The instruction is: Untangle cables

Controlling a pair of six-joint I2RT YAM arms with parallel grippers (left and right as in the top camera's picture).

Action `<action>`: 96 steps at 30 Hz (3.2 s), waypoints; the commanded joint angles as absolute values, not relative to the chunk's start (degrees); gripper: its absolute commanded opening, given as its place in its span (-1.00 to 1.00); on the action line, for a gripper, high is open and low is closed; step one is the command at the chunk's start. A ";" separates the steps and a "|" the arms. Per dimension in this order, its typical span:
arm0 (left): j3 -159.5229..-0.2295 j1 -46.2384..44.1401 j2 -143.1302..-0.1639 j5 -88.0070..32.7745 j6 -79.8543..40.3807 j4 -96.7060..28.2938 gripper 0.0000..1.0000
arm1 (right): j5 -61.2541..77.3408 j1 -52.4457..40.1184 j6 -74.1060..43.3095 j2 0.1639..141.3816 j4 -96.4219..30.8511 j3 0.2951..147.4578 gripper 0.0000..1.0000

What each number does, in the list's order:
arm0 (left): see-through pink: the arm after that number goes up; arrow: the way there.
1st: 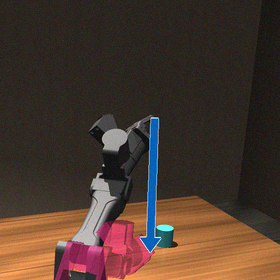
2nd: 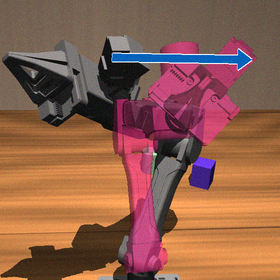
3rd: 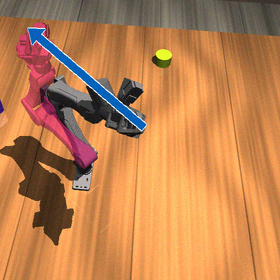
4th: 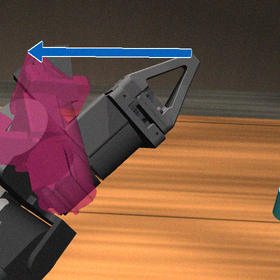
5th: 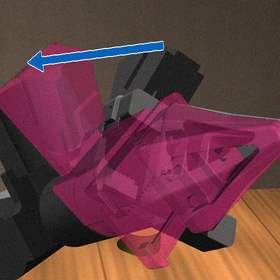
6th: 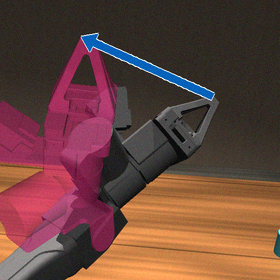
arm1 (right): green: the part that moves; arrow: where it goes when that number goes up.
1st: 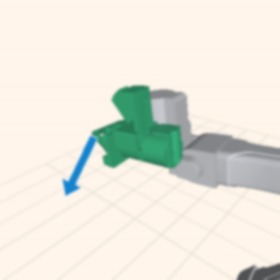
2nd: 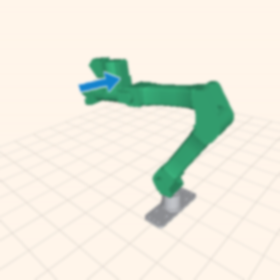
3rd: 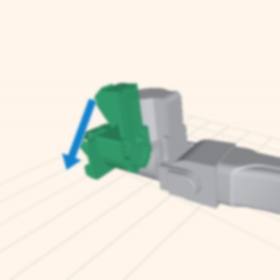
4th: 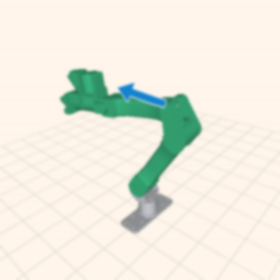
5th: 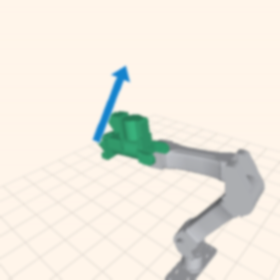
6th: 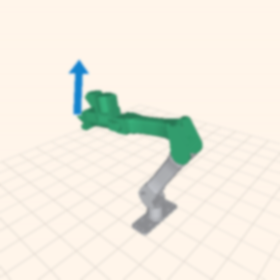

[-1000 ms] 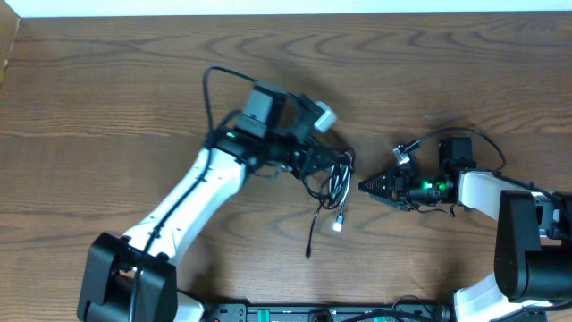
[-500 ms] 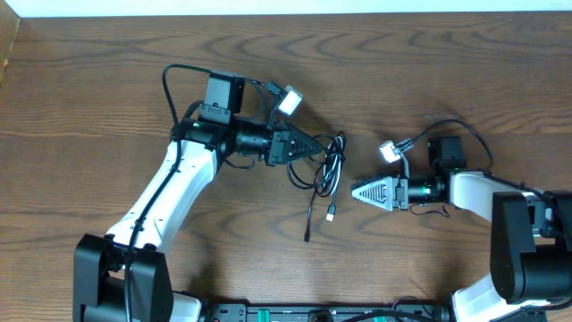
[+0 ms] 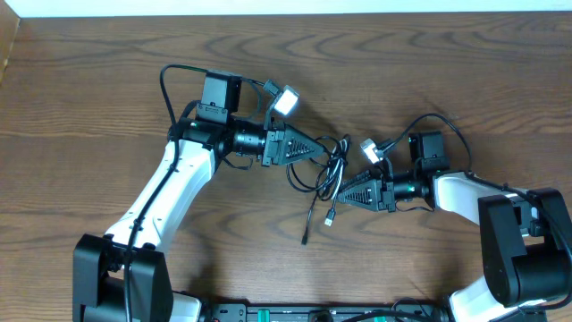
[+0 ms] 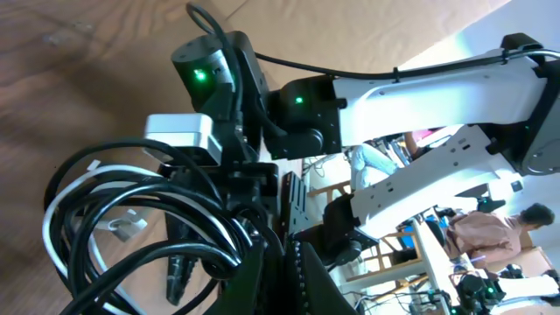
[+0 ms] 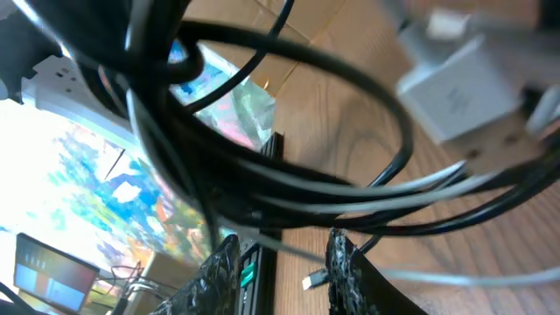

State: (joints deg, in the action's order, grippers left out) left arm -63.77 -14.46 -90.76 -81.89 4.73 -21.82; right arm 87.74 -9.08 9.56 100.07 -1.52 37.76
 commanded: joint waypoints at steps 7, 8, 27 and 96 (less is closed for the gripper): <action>-64.18 -14.26 -90.21 -85.08 5.15 -22.28 -0.85 | 89.45 -9.43 3.20 100.36 3.07 37.71 -0.42; -64.18 -14.26 -90.21 -85.08 5.15 -22.26 -0.85 | 89.45 -9.43 2.92 100.36 3.42 37.71 -0.42; -64.10 -14.26 -90.21 -84.44 5.54 -22.26 -0.85 | 89.52 -6.87 -0.75 100.29 10.94 37.71 -0.60; -64.07 -11.33 -90.21 -85.54 4.25 -22.48 -0.85 | 87.53 -11.29 -14.74 99.66 35.66 37.71 -0.45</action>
State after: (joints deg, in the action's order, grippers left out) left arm -63.77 -11.44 -90.76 -82.67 4.49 -22.33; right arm 87.64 -11.25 -14.46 100.05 35.03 37.69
